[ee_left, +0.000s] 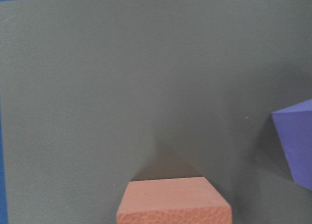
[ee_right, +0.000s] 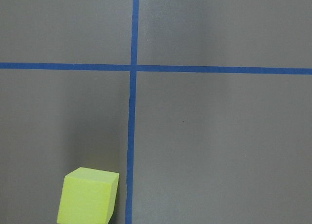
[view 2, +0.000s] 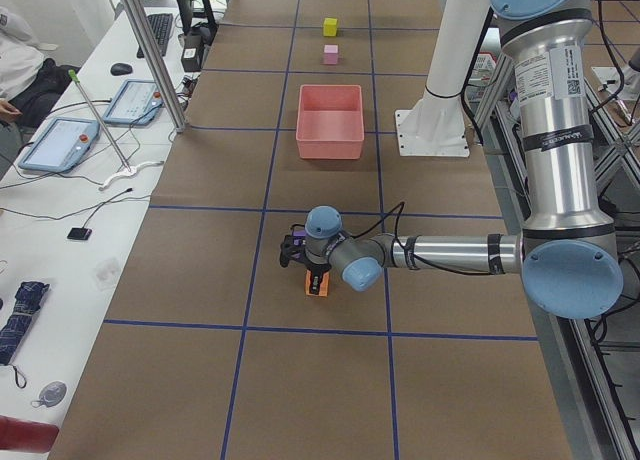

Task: Place blocks into pink bin with both arms
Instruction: 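Grasp the orange cube with the left gripper and lift it, then drop the orange cube in the bin while the right gripper reaches the pink cube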

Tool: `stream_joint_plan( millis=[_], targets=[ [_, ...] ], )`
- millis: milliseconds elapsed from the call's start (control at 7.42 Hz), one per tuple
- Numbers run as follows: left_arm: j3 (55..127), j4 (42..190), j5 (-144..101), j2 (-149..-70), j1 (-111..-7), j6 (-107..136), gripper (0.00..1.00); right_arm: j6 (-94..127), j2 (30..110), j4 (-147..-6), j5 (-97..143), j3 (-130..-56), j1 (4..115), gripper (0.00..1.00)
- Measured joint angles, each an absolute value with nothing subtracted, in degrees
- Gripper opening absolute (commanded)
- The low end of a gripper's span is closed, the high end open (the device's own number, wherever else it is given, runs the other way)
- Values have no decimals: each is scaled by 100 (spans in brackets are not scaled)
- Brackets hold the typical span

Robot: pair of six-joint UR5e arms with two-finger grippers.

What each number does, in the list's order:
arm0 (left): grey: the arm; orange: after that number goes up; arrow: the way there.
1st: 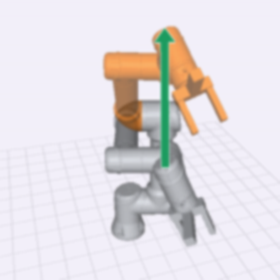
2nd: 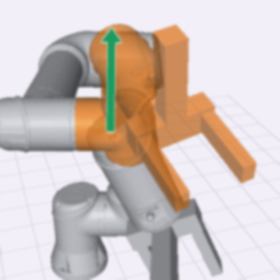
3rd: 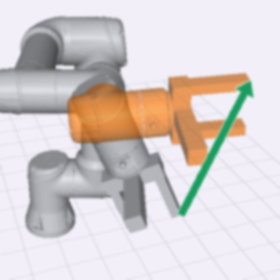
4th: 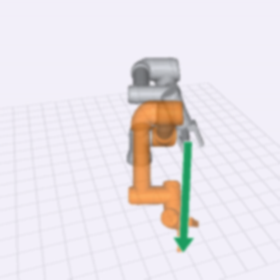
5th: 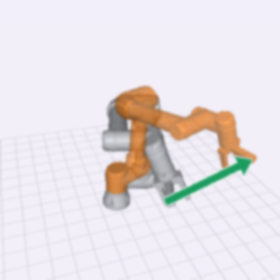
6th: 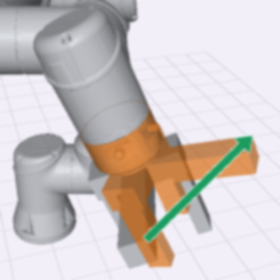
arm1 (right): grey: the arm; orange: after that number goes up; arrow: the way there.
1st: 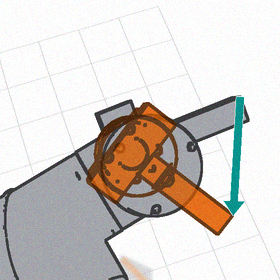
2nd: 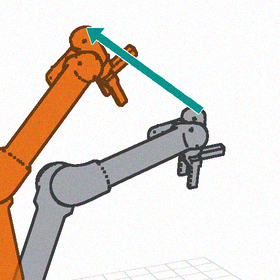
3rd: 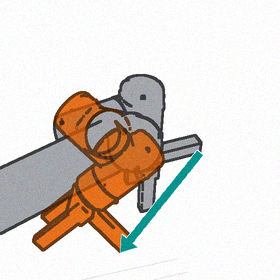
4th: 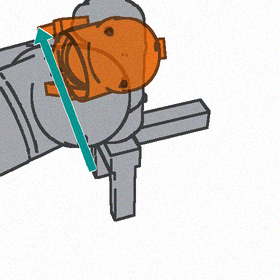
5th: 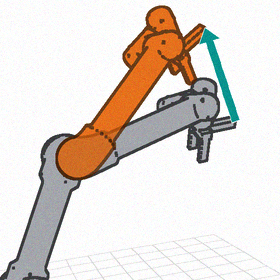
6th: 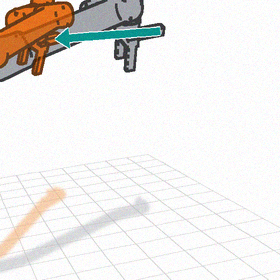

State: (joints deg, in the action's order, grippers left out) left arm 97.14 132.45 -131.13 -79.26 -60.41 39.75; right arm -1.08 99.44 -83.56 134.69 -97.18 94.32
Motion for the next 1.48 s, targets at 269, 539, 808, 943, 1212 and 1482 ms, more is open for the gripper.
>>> stream_joint_plan(
  millis=[269,539,808,943,1212,1482],
  targets=[
    [10640,12218,-13219,-8078,-6224,3987,41,-73,9950,-8302,13640,-9742,9431,100],
    [11526,10799,-13193,-8662,-6227,4093,41,-58,9955,-8297,13767,-9749,9410,100],
    [11732,10356,-13100,-9423,-5839,4843,41,333,9953,-8200,13827,-9839,9249,100],
    [11751,10176,-12809,-9856,-5399,5402,41,711,9950,-8095,13812,-9945,9086,100],
    [11743,9091,-11954,-11188,-4203,6510,42,1273,9949,-7988,13765,-10137,8786,100],
    [11599,7995,-11016,-12432,-2976,7343,80,1716,9949,-7935,13758,-10299,8535,100]
  ],
)
